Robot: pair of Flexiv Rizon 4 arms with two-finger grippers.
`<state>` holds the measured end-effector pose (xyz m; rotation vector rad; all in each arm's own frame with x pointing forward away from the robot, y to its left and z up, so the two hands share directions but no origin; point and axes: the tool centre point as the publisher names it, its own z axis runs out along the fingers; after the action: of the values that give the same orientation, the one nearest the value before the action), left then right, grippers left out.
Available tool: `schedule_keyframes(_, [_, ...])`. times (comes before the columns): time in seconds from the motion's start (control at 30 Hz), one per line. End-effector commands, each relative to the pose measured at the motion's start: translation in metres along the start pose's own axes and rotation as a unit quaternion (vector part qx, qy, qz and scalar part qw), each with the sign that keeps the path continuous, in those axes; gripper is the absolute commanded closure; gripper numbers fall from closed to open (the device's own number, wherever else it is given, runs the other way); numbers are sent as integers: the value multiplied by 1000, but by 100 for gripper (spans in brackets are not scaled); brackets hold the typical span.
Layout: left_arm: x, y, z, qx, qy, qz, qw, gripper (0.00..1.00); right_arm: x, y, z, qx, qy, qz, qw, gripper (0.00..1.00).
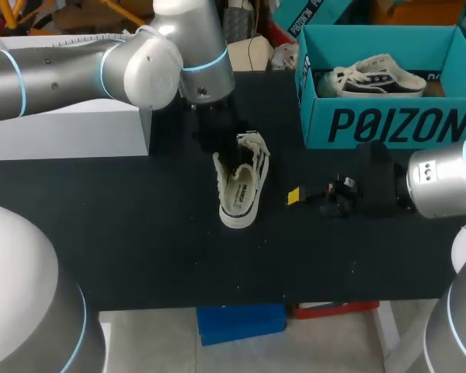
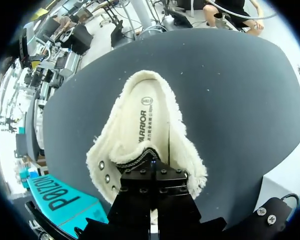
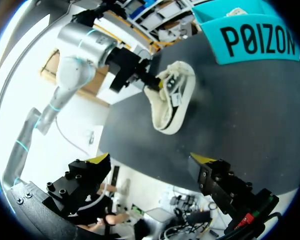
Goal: Take the shoe out of the shoebox, open the shoe tongue, remove and reinsert the insole, then place the shoe into the shoebox
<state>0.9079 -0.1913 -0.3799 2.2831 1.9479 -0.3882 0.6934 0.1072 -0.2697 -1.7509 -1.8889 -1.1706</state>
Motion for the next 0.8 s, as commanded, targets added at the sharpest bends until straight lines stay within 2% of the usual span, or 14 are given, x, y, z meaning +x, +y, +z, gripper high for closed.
schedule_keyframes(0.03, [1, -1, -22, -6, -11, -2, 1000, 100, 0, 0, -1, 1, 0, 0, 1000, 0])
schedule_keyframes(0.23, [0, -14, -70, 9, -25, -3, 1000, 100, 0, 0, -1, 1, 0, 0, 1000, 0])
schedule_keyframes(0.33, [-1, -21, -87, 10, -35, 5, 999, 100, 0, 0, -1, 1, 0, 0, 1000, 0])
schedule_keyframes(0.43, [3, -23, -94, 6, -30, 21, 999, 100, 0, 0, -1, 1, 0, 0, 1000, 0])
schedule_keyframes(0.57, [10, -24, -93, 4, -23, 28, 999, 100, 0, 0, -1, 1, 0, 0, 1000, 0])
schedule_keyframes(0.6, [11, -25, -91, 5, -23, 30, 999, 91, 0, 0, -1, 1, 0, 0, 1000, 0])
schedule_keyframes(0.63, [12, -25, -90, 6, -20, 35, 999, 76, 0, 0, -1, 1, 0, 0, 1000, 0])
schedule_keyframes(0.73, [12, -27, -84, 5, -12, 49, 999, 17, 0, 0, -1, 1, 0, 0, 1000, 0])
schedule_keyframes(0.77, [12, -26, -81, 3, -5, 58, 998, 11, 0, 0, -1, 1, 0, 0, 1000, 0])
schedule_keyframes(0.8, [14, -24, -77, 2, 3, 64, 998, 10, 0, 0, -1, 1, 0, 0, 1000, 0])
